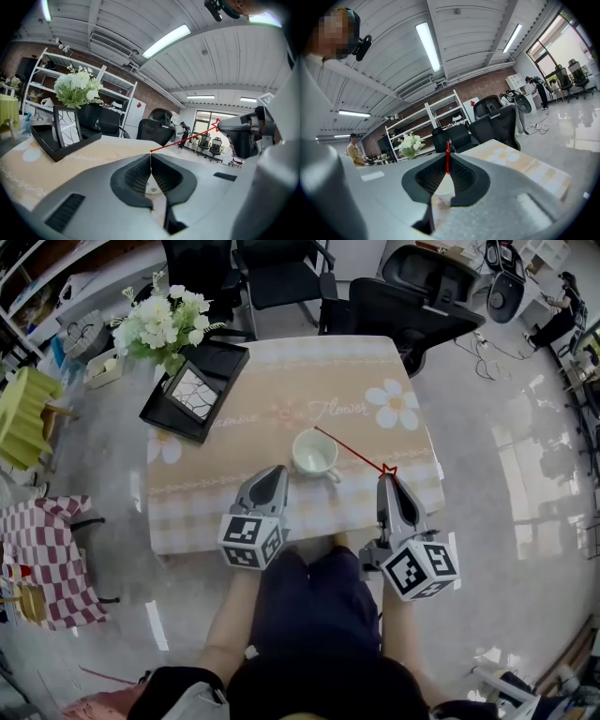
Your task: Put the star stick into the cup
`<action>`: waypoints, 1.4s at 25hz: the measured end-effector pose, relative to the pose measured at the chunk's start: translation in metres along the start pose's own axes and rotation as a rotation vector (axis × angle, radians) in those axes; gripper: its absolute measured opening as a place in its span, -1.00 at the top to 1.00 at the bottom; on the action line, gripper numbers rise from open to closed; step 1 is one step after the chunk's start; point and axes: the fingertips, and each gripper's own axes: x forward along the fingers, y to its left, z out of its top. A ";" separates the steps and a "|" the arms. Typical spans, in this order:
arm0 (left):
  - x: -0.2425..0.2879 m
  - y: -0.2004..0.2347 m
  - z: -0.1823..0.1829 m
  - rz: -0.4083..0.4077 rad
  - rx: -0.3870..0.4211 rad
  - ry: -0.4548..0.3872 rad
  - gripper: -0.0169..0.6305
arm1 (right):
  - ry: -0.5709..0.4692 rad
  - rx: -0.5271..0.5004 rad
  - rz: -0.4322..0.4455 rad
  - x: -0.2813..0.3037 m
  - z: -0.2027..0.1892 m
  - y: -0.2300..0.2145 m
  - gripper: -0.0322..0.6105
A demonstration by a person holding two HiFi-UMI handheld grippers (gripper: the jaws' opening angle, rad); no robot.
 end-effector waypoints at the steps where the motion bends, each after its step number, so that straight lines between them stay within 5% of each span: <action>1: 0.001 0.001 -0.002 0.001 -0.003 0.003 0.91 | 0.006 0.000 0.002 -0.001 0.000 0.000 0.85; 35: 0.005 0.014 -0.034 0.037 -0.026 0.082 0.91 | 0.169 0.083 -0.011 0.028 -0.052 -0.024 0.85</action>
